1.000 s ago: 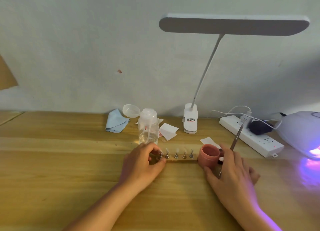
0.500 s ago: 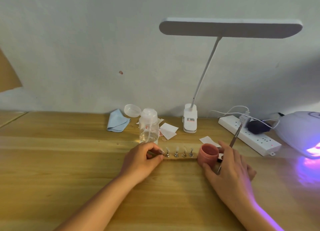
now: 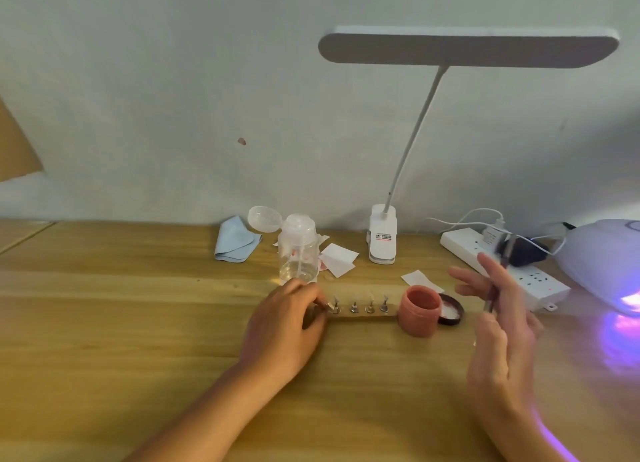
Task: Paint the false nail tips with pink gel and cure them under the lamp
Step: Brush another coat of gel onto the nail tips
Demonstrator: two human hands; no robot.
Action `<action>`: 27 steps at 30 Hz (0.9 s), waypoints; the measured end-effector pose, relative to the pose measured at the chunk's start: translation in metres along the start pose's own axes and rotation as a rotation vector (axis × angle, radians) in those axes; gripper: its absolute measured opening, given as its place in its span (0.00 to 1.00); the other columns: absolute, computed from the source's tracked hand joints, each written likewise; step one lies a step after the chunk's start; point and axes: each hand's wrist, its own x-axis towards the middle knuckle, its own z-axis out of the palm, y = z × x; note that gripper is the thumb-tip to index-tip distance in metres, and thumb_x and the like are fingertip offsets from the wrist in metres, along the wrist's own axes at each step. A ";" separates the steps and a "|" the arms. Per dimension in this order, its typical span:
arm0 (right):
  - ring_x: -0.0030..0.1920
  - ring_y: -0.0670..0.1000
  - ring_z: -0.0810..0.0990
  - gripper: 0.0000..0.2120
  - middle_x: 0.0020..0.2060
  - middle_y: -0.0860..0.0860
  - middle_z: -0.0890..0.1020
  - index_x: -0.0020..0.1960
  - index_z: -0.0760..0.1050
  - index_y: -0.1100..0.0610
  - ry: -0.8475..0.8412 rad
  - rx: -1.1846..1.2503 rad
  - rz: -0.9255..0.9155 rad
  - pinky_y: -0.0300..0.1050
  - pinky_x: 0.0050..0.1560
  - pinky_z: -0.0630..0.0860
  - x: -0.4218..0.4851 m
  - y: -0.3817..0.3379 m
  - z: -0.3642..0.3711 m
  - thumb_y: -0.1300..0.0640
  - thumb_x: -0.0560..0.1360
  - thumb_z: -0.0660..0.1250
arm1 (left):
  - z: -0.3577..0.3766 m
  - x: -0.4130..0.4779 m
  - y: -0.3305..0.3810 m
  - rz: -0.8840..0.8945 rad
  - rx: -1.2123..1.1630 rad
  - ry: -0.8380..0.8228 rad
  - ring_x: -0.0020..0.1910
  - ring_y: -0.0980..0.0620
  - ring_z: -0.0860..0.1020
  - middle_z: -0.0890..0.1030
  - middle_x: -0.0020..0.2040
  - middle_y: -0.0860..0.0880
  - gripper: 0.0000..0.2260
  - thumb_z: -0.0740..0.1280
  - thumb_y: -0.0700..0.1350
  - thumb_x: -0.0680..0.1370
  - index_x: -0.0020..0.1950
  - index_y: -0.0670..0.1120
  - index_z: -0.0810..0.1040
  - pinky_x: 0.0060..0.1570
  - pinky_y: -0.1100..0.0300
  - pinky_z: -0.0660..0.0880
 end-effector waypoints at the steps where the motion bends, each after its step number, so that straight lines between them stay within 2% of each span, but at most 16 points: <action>1: 0.56 0.41 0.78 0.27 0.60 0.45 0.80 0.72 0.66 0.57 -0.012 0.017 -0.023 0.53 0.64 0.60 0.000 -0.001 0.001 0.54 0.75 0.49 | 0.001 -0.001 0.000 0.010 0.010 0.005 0.45 0.60 0.76 0.76 0.46 0.60 0.04 0.70 0.50 0.76 0.46 0.57 0.75 0.43 0.56 0.75; 3: 0.62 0.43 0.76 0.31 0.65 0.38 0.75 0.76 0.60 0.56 -0.063 0.032 -0.031 0.57 0.65 0.60 -0.001 -0.003 0.002 0.41 0.78 0.49 | 0.001 0.000 -0.001 0.024 0.003 0.003 0.46 0.60 0.75 0.75 0.45 0.60 0.04 0.69 0.50 0.76 0.45 0.57 0.74 0.43 0.57 0.75; 5: 0.67 0.47 0.72 0.42 0.67 0.28 0.68 0.79 0.51 0.52 -0.160 0.010 -0.026 0.53 0.67 0.60 0.000 -0.008 0.005 0.28 0.74 0.53 | 0.000 0.000 -0.001 0.035 -0.026 0.004 0.44 0.60 0.74 0.76 0.43 0.60 0.04 0.69 0.50 0.75 0.44 0.56 0.75 0.42 0.58 0.74; 7: 0.65 0.44 0.72 0.48 0.68 0.30 0.66 0.79 0.50 0.50 -0.200 -0.047 -0.048 0.40 0.65 0.64 0.000 -0.011 0.009 0.30 0.69 0.65 | 0.000 0.001 -0.001 0.015 -0.048 0.003 0.42 0.60 0.75 0.76 0.42 0.61 0.05 0.70 0.50 0.75 0.43 0.56 0.74 0.42 0.58 0.74; 8: 0.61 0.43 0.74 0.46 0.68 0.35 0.69 0.78 0.54 0.52 -0.172 -0.060 -0.056 0.33 0.61 0.67 0.001 -0.011 0.011 0.35 0.69 0.70 | 0.000 0.001 0.000 -0.001 -0.057 0.004 0.41 0.61 0.75 0.76 0.42 0.61 0.05 0.70 0.49 0.74 0.43 0.56 0.74 0.42 0.58 0.74; 9: 0.56 0.41 0.77 0.39 0.65 0.38 0.74 0.75 0.60 0.54 -0.115 -0.030 -0.049 0.29 0.57 0.69 0.002 -0.010 0.012 0.40 0.72 0.71 | 0.000 0.001 0.000 -0.012 -0.069 0.009 0.40 0.61 0.76 0.77 0.41 0.61 0.05 0.71 0.49 0.74 0.42 0.56 0.75 0.42 0.58 0.75; 11: 0.46 0.42 0.80 0.22 0.54 0.34 0.81 0.63 0.75 0.56 -0.005 0.010 -0.055 0.27 0.49 0.71 0.008 -0.006 0.010 0.41 0.78 0.62 | 0.000 0.002 0.000 -0.026 -0.088 0.023 0.39 0.60 0.76 0.77 0.41 0.61 0.06 0.71 0.48 0.73 0.42 0.56 0.75 0.41 0.58 0.75; 13: 0.40 0.42 0.80 0.25 0.48 0.31 0.81 0.51 0.82 0.55 0.067 -0.013 -0.049 0.29 0.43 0.70 0.013 -0.002 0.003 0.38 0.81 0.55 | 0.000 0.001 0.002 -0.023 -0.096 0.057 0.40 0.60 0.76 0.78 0.42 0.62 0.06 0.71 0.48 0.73 0.41 0.56 0.75 0.40 0.59 0.75; 15: 0.35 0.44 0.76 0.19 0.41 0.35 0.81 0.54 0.81 0.43 0.124 -0.016 -0.030 0.30 0.40 0.67 0.019 0.002 -0.004 0.38 0.81 0.53 | -0.001 -0.001 0.003 0.017 -0.106 0.110 0.40 0.60 0.76 0.78 0.43 0.62 0.05 0.71 0.48 0.72 0.41 0.56 0.76 0.37 0.61 0.73; 17: 0.34 0.43 0.73 0.15 0.36 0.37 0.78 0.55 0.77 0.38 0.130 -0.032 -0.045 0.32 0.37 0.66 0.020 0.007 -0.005 0.39 0.82 0.52 | -0.003 -0.003 0.006 0.082 -0.133 0.125 0.39 0.60 0.76 0.78 0.43 0.62 0.05 0.72 0.48 0.72 0.42 0.56 0.77 0.35 0.64 0.71; 19: 0.33 0.43 0.74 0.11 0.34 0.43 0.78 0.50 0.72 0.40 0.107 -0.052 -0.041 0.35 0.35 0.66 0.016 0.013 -0.004 0.43 0.81 0.52 | -0.004 -0.005 0.008 0.142 -0.196 0.062 0.39 0.59 0.77 0.78 0.43 0.61 0.03 0.71 0.51 0.71 0.43 0.57 0.79 0.35 0.64 0.72; 21: 0.34 0.46 0.74 0.06 0.32 0.46 0.76 0.48 0.67 0.42 0.076 -0.089 -0.035 0.39 0.33 0.66 0.009 0.019 -0.001 0.46 0.79 0.52 | -0.003 -0.005 0.008 0.178 -0.271 -0.050 0.38 0.55 0.78 0.80 0.44 0.61 0.05 0.68 0.55 0.71 0.45 0.58 0.81 0.36 0.61 0.74; 25: 0.36 0.47 0.72 0.04 0.33 0.41 0.75 0.47 0.65 0.44 0.012 -0.148 -0.023 0.43 0.36 0.65 0.004 0.028 0.002 0.47 0.78 0.52 | 0.001 -0.005 0.005 0.168 -0.321 -0.231 0.37 0.54 0.77 0.82 0.46 0.61 0.05 0.70 0.54 0.72 0.47 0.61 0.82 0.37 0.58 0.74; 27: 0.40 0.51 0.71 0.06 0.36 0.40 0.74 0.47 0.66 0.44 -0.030 -0.200 -0.008 0.47 0.39 0.65 0.005 0.030 0.003 0.46 0.78 0.52 | 0.002 -0.003 0.005 0.129 -0.315 -0.292 0.35 0.55 0.75 0.81 0.46 0.62 0.05 0.72 0.52 0.74 0.48 0.63 0.82 0.36 0.58 0.73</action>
